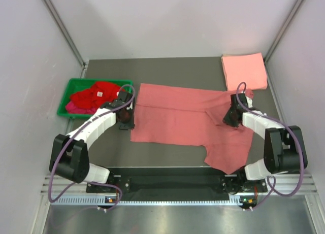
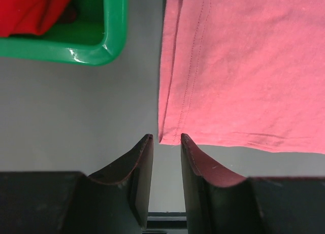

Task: Fold and stack the t-shirts
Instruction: Fold the tshirt

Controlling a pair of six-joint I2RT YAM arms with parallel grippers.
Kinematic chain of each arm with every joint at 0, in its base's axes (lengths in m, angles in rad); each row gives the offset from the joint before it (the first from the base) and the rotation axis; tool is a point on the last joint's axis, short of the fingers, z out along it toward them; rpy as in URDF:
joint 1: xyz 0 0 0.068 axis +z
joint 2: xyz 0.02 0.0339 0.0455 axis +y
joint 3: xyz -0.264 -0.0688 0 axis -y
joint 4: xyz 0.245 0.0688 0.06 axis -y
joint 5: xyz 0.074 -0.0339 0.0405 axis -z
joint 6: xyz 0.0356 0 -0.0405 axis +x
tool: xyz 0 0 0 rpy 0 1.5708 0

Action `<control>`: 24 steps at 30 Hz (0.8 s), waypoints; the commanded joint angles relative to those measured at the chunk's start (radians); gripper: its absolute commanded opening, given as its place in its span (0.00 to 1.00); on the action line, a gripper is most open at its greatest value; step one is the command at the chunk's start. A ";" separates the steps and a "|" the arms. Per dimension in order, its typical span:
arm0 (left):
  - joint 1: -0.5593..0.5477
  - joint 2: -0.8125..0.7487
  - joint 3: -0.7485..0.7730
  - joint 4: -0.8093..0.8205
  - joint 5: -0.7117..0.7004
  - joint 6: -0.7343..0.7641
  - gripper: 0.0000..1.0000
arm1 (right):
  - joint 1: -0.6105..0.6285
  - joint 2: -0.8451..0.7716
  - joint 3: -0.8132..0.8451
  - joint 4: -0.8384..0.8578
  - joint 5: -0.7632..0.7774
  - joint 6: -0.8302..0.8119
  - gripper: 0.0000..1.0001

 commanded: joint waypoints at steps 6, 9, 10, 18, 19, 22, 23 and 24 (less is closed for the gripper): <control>0.007 0.015 -0.024 0.036 0.047 0.001 0.36 | 0.026 -0.158 -0.034 -0.066 -0.035 0.026 0.23; 0.007 0.020 -0.028 0.039 0.063 -0.007 0.37 | 0.015 -0.192 -0.011 -0.111 -0.060 0.057 0.29; 0.009 0.023 -0.030 0.044 0.061 -0.007 0.38 | 0.012 -0.206 -0.004 -0.120 -0.071 0.064 0.32; 0.015 0.056 -0.068 0.052 0.124 -0.031 0.38 | 0.009 -0.376 0.016 -0.240 -0.132 0.118 0.42; 0.013 0.058 -0.074 0.052 0.111 -0.033 0.38 | 0.003 -0.384 0.013 -0.258 -0.132 0.123 0.43; 0.013 0.085 -0.086 0.061 0.074 -0.036 0.38 | -0.023 -0.414 0.004 -0.330 -0.132 0.140 0.54; 0.013 0.105 -0.088 0.064 0.090 -0.036 0.37 | -0.040 -0.433 -0.005 -0.375 -0.134 0.169 0.59; 0.013 0.116 -0.087 0.065 0.095 -0.031 0.37 | -0.084 -0.447 -0.013 -0.398 -0.132 0.178 0.59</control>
